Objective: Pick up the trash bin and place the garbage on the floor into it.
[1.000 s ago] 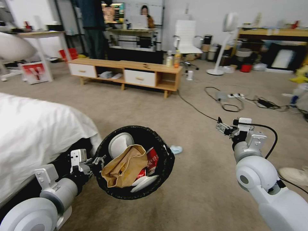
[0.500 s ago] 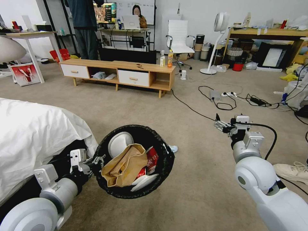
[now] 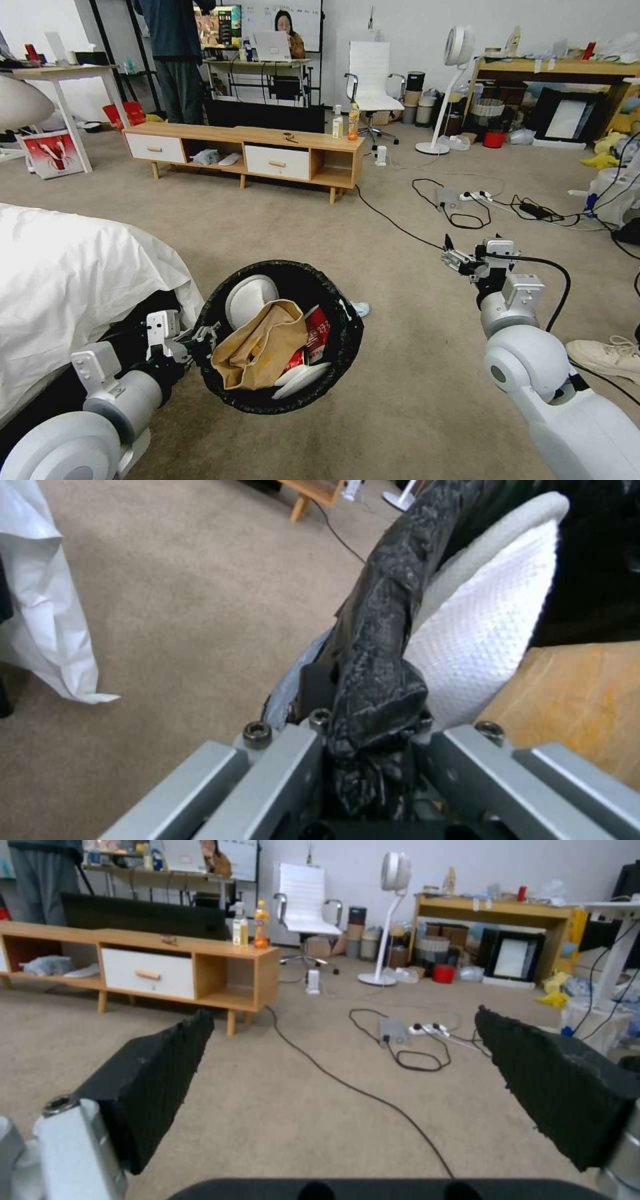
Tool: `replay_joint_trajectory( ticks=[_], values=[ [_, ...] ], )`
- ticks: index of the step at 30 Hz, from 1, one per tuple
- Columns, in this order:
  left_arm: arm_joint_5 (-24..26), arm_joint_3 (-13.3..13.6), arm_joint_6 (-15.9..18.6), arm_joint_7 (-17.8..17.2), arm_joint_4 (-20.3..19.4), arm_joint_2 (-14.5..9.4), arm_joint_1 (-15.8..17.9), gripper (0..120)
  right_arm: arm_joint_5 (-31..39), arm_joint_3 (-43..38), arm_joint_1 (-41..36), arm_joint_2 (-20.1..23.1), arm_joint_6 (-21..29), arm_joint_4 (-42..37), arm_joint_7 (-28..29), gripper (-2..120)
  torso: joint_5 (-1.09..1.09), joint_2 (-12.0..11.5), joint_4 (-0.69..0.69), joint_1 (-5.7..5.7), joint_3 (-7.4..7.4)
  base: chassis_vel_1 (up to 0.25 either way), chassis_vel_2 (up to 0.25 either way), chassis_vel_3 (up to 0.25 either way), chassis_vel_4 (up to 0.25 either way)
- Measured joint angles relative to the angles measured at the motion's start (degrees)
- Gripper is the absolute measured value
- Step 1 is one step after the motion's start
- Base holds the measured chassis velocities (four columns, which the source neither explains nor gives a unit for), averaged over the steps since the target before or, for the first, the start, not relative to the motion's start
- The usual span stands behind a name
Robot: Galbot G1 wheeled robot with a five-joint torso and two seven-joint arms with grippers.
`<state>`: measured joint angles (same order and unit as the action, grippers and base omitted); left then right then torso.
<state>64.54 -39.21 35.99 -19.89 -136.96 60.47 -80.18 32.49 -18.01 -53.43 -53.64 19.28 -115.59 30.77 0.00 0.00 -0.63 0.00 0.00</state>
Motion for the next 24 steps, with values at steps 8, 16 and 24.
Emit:
replay_joint_trajectory(
  ticks=[8,16,24],
  values=[
    [0.34,-0.21,0.87,-0.15,0.03,0.07,-0.16,2,0.13,0.35,0.09,-0.38,0.00,0.07,-0.29,100,0.00,0.00,0.00,0.00,0.00,0.000,0.000,0.000,0.000],
    [0.05,0.01,0.60,-0.44,0.25,0.17,0.11,2,0.21,0.32,-0.02,-0.39,0.12,0.08,-0.28,100,0.00,0.00,0.01,0.00,0.00,0.000,0.000,0.000,0.000],
    [0.01,0.06,0.33,-0.43,0.28,0.19,0.11,2,0.27,0.41,-0.10,-0.42,0.27,-0.04,-0.29,100,0.00,0.00,0.00,0.00,0.00,0.000,0.000,0.000,0.000]
  ],
)
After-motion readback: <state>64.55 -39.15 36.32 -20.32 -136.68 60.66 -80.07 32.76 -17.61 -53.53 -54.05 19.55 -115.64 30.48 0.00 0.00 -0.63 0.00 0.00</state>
